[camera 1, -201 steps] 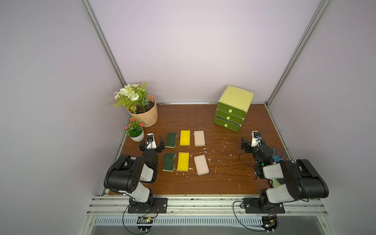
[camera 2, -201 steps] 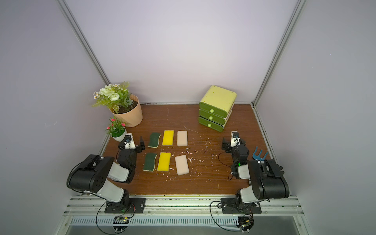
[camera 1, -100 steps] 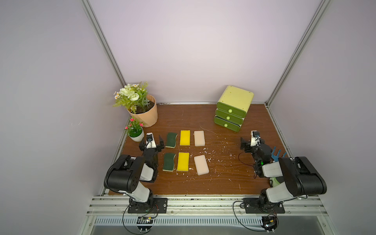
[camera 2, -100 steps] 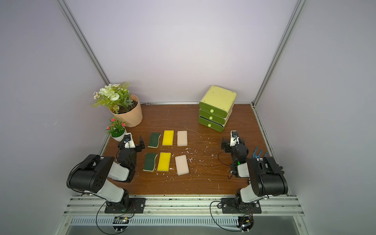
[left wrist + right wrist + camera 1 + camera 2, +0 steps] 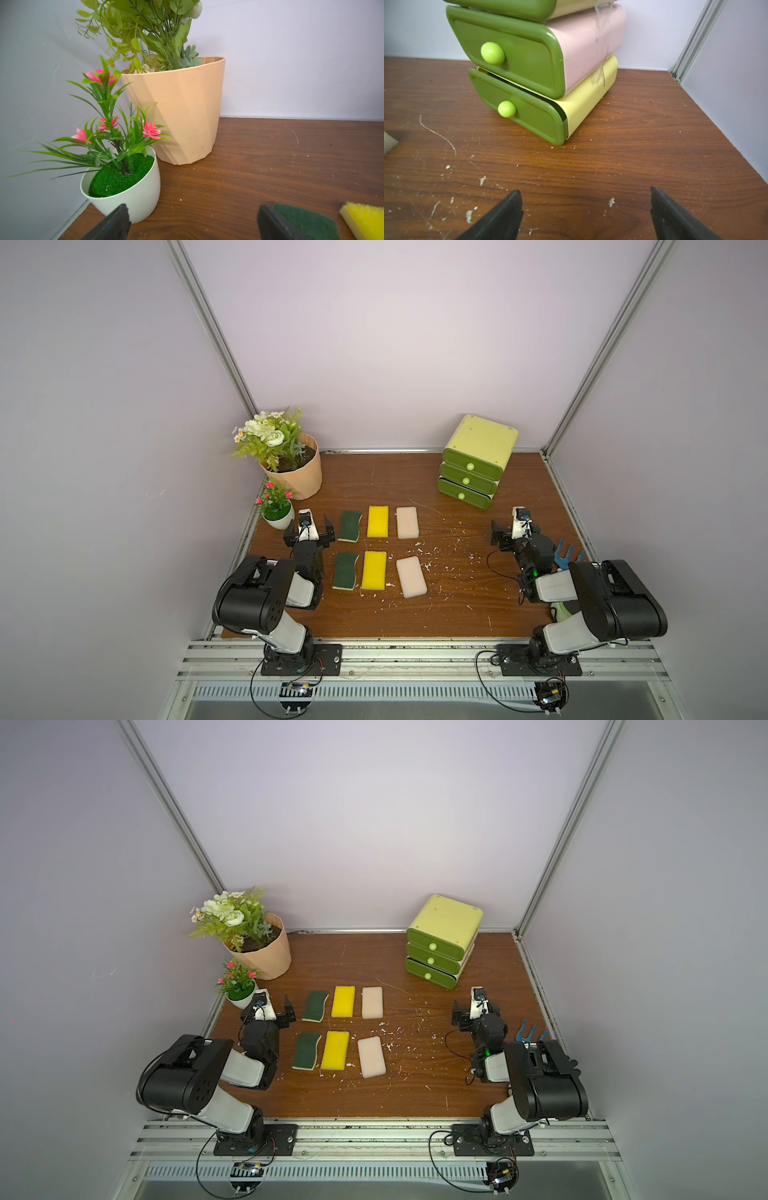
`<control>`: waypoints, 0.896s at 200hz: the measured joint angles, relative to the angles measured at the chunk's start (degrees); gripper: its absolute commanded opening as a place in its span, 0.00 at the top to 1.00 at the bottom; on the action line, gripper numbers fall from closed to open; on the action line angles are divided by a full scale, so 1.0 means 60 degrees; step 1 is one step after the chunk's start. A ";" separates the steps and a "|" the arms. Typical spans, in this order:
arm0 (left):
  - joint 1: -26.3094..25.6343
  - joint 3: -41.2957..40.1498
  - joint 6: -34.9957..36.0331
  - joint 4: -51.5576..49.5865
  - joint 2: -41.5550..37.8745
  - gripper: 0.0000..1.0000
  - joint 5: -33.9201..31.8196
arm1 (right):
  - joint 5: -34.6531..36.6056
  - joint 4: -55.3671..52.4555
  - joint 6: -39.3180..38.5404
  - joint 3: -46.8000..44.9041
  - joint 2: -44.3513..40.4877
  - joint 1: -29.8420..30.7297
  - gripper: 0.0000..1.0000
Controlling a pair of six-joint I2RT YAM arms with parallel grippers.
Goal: Take the sponge out of the drawer
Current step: Reset both arms
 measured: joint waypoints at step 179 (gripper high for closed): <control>0.0044 -0.0193 -0.0171 -0.0204 0.0000 0.02 -0.0251 | 0.0000 -0.0004 0.0000 0.0004 0.0000 -0.0004 0.01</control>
